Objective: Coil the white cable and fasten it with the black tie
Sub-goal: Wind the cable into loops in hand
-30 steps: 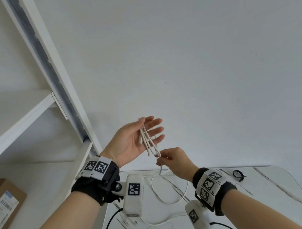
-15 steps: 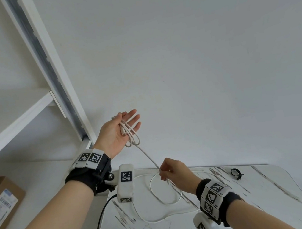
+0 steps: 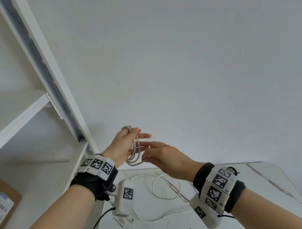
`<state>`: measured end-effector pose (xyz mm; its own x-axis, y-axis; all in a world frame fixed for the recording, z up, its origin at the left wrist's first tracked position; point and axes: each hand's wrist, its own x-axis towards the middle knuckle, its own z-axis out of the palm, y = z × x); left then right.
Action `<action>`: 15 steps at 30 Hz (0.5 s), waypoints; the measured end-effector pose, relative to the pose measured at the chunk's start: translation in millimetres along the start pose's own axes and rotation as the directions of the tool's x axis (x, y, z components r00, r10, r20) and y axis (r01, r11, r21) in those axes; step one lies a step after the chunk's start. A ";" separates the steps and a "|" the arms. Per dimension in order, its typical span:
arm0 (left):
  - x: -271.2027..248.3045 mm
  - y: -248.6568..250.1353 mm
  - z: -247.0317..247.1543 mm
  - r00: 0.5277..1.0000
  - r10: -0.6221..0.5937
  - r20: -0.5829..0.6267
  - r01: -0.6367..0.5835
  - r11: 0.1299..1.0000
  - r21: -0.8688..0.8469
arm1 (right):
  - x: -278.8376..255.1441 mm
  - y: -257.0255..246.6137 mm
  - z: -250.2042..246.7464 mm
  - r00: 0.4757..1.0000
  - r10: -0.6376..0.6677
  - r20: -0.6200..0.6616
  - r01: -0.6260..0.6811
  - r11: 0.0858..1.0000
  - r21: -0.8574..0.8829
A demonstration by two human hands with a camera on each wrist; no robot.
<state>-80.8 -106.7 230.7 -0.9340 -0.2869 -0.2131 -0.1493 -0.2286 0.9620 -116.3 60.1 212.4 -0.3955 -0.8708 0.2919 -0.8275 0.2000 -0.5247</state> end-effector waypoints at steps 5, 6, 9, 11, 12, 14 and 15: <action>-1.7 -8.1 3.8 0.999 0.024 -0.038 -0.012 0.960 0.281 | 10.0 -9.5 -7.2 0.998 0.001 0.056 -0.007 0.995 0.101; -3.7 -8.1 3.8 1.000 0.007 -0.011 -0.003 0.960 0.280 | 11.9 -10.2 -10.7 0.997 0.042 0.069 -0.049 0.993 0.107; -14.8 -3.9 5.7 0.985 -0.135 0.108 0.105 0.964 0.244 | 15.6 -8.4 -23.6 0.987 0.137 0.084 -0.146 0.984 0.105; -21.8 0.2 6.9 0.959 -0.222 0.178 0.168 0.947 0.274 | 16.9 -7.6 -30.1 0.982 0.163 0.098 -0.176 0.975 0.135; -24.1 1.0 6.3 0.946 -0.251 0.207 0.185 0.939 0.290 | 17.8 -7.4 -32.9 0.980 0.167 0.106 -0.181 0.973 0.143; -27.4 1.3 5.0 0.924 -0.302 0.236 0.223 0.925 0.308 | 19.2 -6.9 -38.9 0.979 0.171 0.111 -0.184 0.975 0.125; -27.9 0.4 4.3 0.913 -0.323 0.249 0.243 0.921 0.304 | 19.6 -5.5 -42.3 0.977 0.182 0.112 -0.196 0.973 0.124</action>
<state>-56.2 -94.7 237.7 -0.8854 0.0438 -0.4627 -0.4631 0.0030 0.8863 -136.3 60.9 254.8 -0.4925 -0.8646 0.1001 -0.6781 0.3091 -0.6669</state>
